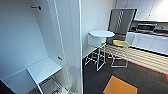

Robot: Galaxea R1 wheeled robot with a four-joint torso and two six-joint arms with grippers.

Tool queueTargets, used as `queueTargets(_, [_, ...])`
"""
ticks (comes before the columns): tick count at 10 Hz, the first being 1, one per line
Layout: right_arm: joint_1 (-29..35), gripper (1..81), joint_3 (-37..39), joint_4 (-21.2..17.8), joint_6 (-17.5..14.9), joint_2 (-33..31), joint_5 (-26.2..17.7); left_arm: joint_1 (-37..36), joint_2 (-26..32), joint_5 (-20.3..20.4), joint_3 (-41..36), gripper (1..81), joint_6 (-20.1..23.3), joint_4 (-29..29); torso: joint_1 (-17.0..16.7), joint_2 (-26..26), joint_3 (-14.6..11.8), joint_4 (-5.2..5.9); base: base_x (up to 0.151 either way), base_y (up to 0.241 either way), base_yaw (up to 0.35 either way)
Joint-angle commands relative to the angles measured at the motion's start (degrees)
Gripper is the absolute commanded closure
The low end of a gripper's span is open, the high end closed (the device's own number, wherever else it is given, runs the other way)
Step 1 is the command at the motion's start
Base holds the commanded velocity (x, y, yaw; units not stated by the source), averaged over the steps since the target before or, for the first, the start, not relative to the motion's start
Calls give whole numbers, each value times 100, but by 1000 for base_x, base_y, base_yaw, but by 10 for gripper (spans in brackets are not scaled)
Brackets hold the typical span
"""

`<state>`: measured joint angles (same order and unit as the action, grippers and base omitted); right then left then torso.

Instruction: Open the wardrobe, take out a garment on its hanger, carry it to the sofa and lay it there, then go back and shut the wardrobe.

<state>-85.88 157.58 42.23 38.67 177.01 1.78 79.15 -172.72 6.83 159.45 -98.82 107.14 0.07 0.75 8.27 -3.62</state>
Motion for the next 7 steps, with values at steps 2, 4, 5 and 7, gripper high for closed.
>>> queueTargets(2, [181,10,-35,-13,-8,48,-240,-255,17,-243,16,10,38,26,0,0,0,0,0,0,261])
queueTargets(4, [180,10,-44,-13,-8,57,-248,-238,0,-243,-1,10,38,35,0,0,0,0,0,0,261])
queueTargets(5, [172,10,-35,-13,-8,57,-248,-229,0,-243,16,10,38,35,0,0,0,0,0,0,266])
queueTargets(7, [172,10,-44,-22,-8,57,-248,-229,-9,-243,-2,10,38,35,0,0,0,0,0,0,269])
